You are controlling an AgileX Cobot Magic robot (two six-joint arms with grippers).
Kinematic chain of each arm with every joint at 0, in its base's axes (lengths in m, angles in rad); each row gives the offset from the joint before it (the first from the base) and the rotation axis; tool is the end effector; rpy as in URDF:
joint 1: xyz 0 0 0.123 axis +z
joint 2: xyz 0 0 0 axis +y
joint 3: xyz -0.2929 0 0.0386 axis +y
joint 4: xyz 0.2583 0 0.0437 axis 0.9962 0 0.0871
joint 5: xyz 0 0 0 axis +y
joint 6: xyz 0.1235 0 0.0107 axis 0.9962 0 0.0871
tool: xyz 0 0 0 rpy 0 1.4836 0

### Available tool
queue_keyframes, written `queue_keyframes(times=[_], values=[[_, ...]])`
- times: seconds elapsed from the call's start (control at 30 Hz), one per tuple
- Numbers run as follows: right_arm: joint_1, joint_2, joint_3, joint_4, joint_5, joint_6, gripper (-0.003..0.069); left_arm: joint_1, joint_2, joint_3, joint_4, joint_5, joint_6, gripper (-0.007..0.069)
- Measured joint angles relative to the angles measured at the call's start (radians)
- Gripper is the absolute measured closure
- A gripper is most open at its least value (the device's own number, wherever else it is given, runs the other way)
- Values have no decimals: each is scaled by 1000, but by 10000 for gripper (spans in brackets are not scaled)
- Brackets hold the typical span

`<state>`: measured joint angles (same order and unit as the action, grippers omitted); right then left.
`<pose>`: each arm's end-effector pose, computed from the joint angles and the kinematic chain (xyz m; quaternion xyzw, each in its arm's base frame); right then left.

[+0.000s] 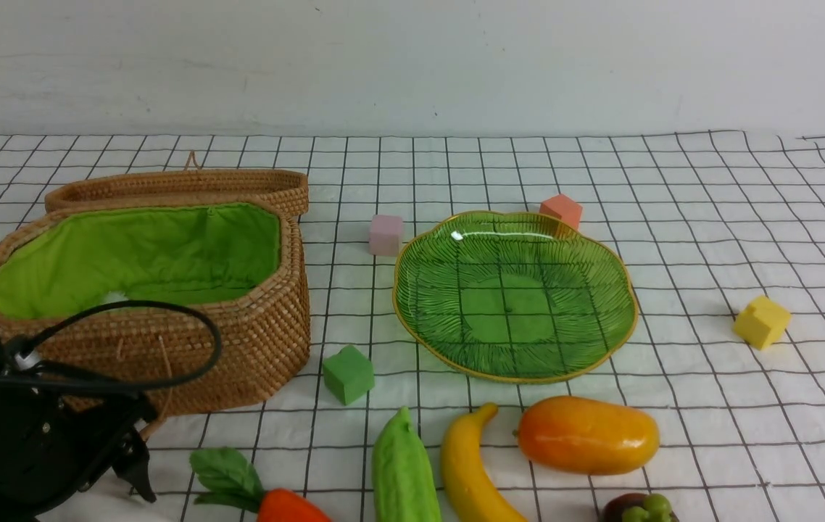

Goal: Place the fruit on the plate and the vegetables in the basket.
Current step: Take a daikon with your left arm and place it on the basket on the left.

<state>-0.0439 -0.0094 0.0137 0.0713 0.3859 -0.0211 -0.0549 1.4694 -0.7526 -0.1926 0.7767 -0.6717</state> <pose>0.0836 -0.0003 0.1645 0.0278 0.8049 0.0111 0.5926 0.2521 -0.0305 0.1605 -0.3610 0.9261 -0.0971 0.0506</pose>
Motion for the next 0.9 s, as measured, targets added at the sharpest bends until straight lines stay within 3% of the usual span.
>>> queue_keyframes(times=[0.5,0.7,0.9], values=[[0,0,0,0,0,0,420,0,70,-4,44,-14,-36,64],[0,0,0,0,0,0,420,0,69,-4,25,13,4,148],[0,0,0,0,0,0,420,0,-9,-6,9,61,35,148]])
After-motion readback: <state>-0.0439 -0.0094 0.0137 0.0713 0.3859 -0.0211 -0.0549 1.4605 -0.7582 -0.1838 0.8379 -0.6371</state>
